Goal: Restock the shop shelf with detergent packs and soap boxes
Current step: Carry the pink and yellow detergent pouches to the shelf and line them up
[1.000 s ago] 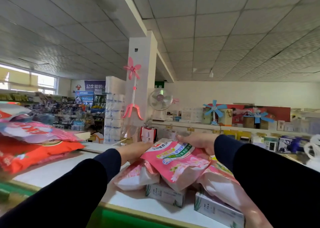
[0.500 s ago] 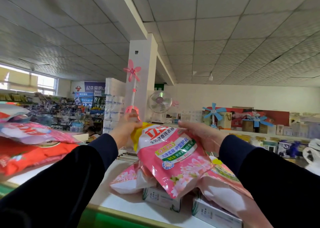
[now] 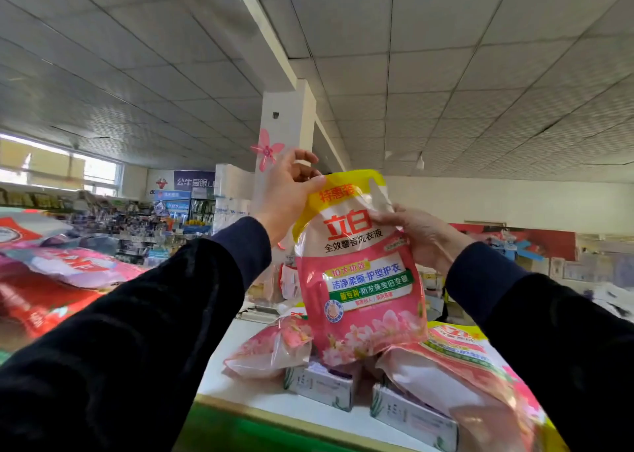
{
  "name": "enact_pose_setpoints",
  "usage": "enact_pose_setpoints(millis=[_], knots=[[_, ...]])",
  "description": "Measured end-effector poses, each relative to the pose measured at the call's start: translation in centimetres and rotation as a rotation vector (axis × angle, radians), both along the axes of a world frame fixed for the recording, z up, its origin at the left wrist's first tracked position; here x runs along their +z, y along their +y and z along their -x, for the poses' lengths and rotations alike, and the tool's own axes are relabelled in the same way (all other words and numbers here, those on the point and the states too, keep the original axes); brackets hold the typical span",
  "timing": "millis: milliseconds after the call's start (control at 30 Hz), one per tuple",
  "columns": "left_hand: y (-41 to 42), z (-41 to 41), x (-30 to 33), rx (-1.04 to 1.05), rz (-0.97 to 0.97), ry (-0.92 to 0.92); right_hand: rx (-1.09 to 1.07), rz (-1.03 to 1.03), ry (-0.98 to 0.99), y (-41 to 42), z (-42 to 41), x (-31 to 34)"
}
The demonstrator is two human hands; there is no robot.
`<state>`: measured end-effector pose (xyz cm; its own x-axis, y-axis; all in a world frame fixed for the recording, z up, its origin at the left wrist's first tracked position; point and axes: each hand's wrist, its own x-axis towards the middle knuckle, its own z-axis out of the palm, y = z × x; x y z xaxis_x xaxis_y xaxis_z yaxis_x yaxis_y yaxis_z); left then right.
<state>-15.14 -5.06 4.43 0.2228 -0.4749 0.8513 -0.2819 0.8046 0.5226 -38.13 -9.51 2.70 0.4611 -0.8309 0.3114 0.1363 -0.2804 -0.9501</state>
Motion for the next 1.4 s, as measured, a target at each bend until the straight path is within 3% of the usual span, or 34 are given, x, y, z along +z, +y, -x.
enact_pose_setpoints(millis=[167,233,333,433,600,867,1000,1233,1400], knots=[[0.5,0.2,-3.9,-0.059,-0.228,0.190,-0.015,0.086,-0.330,0.7,0.6,-1.4],[-0.1,0.6,-7.0,-0.267,-0.384,0.301,-0.026,0.123,-0.403,1.1,0.8,-1.7],[-0.3,1.6,-10.2,-0.531,-0.506,0.252,-0.101,0.182,-0.460,1.7,0.4,-1.6],[0.1,2.8,-10.7,-0.585,-0.521,0.299,-0.126,0.194,-0.397,2.4,0.8,-1.3],[0.1,4.7,-9.1,-0.457,-0.400,0.406,-0.100,0.212,-0.021,3.0,6.3,-0.8],[-0.9,5.4,-7.4,-0.386,-0.304,0.399,-0.468,0.014,0.332,1.5,14.2,-8.1],[-1.1,5.2,-7.0,-0.374,-0.296,0.323,-0.596,-0.074,0.274,1.0,14.8,-11.4],[-1.4,6.1,-7.0,-0.359,-0.297,0.322,-0.737,-0.312,-0.138,-0.1,15.9,-12.4],[-0.9,6.6,-7.3,-0.364,-0.312,0.329,-0.691,-0.331,0.026,0.7,15.6,-13.3]])
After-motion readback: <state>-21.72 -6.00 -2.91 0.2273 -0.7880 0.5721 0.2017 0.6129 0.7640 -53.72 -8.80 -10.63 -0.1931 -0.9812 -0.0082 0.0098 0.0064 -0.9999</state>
